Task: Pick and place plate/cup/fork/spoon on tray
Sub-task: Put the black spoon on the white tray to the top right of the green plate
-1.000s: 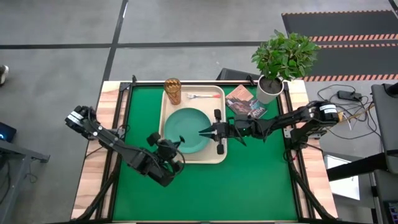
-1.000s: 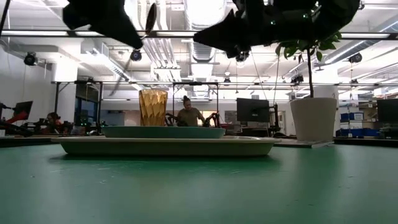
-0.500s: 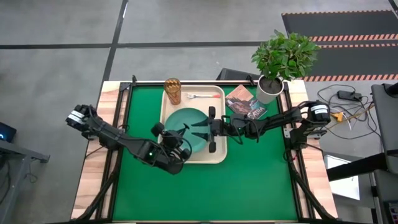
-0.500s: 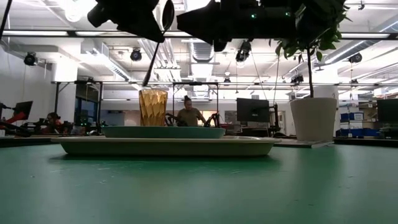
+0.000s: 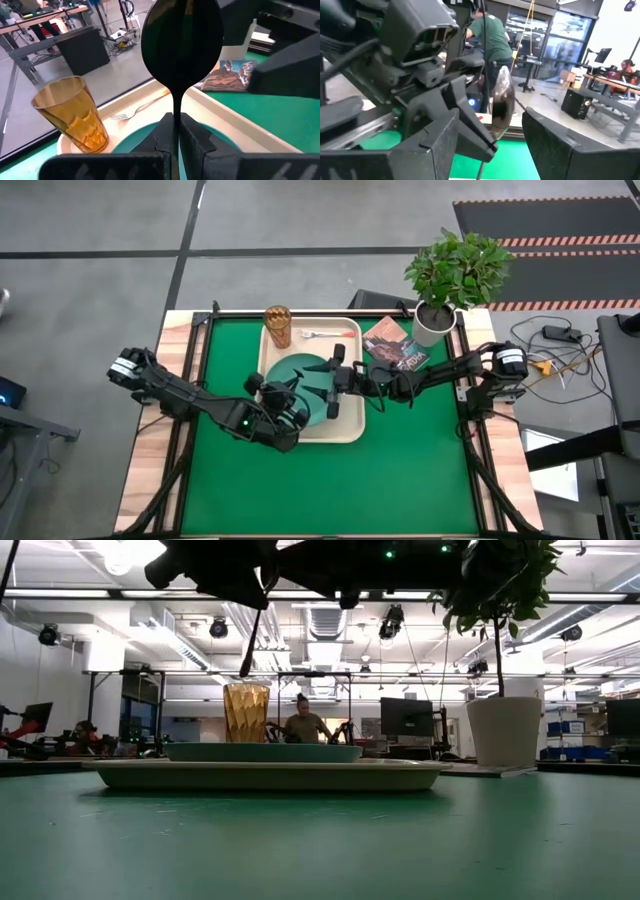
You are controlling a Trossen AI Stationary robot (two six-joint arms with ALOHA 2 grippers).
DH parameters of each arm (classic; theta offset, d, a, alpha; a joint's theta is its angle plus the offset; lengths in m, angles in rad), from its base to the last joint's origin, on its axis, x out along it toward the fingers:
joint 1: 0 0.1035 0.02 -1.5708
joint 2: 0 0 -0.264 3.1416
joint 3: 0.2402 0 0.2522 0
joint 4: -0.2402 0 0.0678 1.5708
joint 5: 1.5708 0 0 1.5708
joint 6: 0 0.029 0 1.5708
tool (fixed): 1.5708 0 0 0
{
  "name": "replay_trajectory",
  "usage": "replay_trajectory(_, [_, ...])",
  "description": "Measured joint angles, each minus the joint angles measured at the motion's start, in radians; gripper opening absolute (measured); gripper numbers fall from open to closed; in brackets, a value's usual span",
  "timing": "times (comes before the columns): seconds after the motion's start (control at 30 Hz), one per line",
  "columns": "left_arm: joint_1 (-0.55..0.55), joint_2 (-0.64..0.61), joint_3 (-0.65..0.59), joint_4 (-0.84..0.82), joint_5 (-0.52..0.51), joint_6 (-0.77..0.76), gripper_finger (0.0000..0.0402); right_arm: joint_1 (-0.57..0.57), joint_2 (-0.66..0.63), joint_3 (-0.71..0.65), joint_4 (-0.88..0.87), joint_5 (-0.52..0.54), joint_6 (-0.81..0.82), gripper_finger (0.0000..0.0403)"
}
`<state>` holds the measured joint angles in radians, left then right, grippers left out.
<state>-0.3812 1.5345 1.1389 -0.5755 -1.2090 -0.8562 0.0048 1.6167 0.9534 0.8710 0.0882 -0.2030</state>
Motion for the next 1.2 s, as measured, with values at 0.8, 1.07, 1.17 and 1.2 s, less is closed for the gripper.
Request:
replay_trajectory(0.8, [0.001,0.000,0.000,0.045,0.029,0.006,0.0000,0.000,0.066,0.072,-0.009,0.115,-0.019,0.0015])
replay_trajectory(1.07, [0.000,0.000,0.000,0.044,0.033,0.010,0.0018,0.000,0.059,0.072,-0.031,0.112,-0.018,0.0009])
replay_trajectory(1.17, [0.000,0.000,0.000,0.044,0.042,0.028,0.0044,-0.001,0.059,0.072,-0.041,0.092,-0.021,0.0009])
replay_trajectory(1.2, [0.000,0.000,0.000,0.044,0.052,0.030,0.0053,-0.001,0.059,0.072,-0.047,0.092,-0.022,0.0009])
